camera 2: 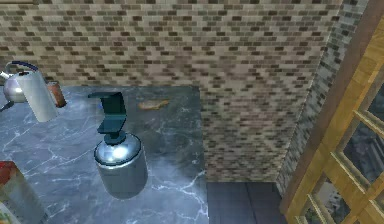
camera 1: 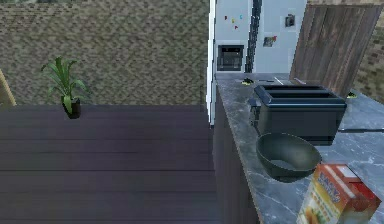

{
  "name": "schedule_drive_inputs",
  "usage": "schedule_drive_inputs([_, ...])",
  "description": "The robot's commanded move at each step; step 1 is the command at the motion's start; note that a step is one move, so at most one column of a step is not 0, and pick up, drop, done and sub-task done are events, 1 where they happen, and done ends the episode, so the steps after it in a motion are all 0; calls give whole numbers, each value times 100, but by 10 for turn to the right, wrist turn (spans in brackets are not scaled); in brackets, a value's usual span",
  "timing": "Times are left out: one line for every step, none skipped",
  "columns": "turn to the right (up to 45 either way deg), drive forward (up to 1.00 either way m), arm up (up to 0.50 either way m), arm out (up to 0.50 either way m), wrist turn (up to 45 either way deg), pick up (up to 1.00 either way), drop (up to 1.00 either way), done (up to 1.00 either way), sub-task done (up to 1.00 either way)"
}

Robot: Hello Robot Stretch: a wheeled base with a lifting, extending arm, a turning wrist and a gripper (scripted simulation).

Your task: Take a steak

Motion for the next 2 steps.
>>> schedule_drive_inputs([0, 0, 50, 0, 0, 0, 0, 0, 0])
schedule_drive_inputs([0, 0, 38, 0, 0, 0, 0, 0, 0])
